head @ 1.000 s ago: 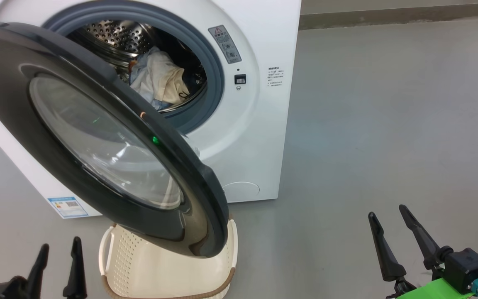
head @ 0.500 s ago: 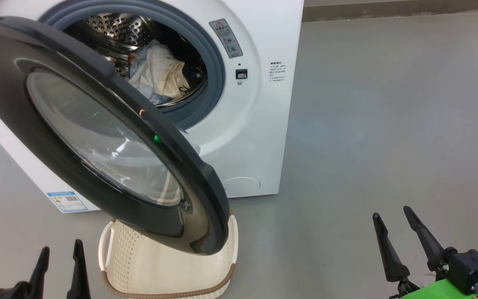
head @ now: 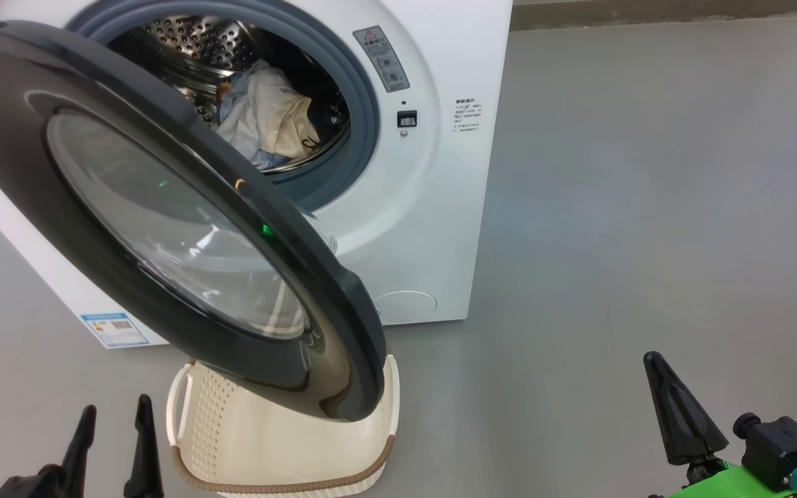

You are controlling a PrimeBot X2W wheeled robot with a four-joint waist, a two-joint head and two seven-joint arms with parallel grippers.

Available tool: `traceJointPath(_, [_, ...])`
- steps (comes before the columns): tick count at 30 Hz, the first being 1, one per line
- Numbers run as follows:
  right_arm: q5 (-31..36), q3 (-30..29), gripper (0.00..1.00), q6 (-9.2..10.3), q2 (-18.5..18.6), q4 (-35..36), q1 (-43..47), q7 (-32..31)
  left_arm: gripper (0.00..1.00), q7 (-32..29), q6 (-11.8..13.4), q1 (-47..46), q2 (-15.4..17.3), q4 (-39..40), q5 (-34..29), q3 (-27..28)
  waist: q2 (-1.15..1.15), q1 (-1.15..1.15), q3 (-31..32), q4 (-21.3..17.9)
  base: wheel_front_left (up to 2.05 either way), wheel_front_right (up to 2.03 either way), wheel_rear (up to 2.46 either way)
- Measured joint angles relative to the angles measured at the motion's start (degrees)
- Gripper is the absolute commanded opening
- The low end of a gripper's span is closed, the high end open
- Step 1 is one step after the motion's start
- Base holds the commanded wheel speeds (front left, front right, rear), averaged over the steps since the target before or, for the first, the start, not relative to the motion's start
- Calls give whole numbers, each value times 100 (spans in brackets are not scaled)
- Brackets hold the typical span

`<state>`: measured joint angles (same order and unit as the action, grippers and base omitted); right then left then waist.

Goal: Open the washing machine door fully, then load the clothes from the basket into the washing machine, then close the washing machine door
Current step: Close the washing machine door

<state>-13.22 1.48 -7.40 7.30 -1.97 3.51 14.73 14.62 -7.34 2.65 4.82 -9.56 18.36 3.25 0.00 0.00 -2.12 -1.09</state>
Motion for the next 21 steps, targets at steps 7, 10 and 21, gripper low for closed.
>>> traceJointPath(7, [0, 53, 0, 0, 5, -21, -46, 0, 100, 0, -1, 1, 1, 41, 0, -66, 0, 0, -14, 44, 0, 0, 0])
traceJointPath(10, [-4, 115, 0, 0, 22, -10, -143, 0, 100, 0, -1, 2, 1, 65, 0, -80, 0, 0, -10, 72, 0, 0, 0])
traceJointPath(21, [-4, 623, 0, 0, 144, 501, -804, 0, 100, 0, -1, 88, -32, 85, 0, -148, 0, 0, 87, 172, 0, 0, 0])
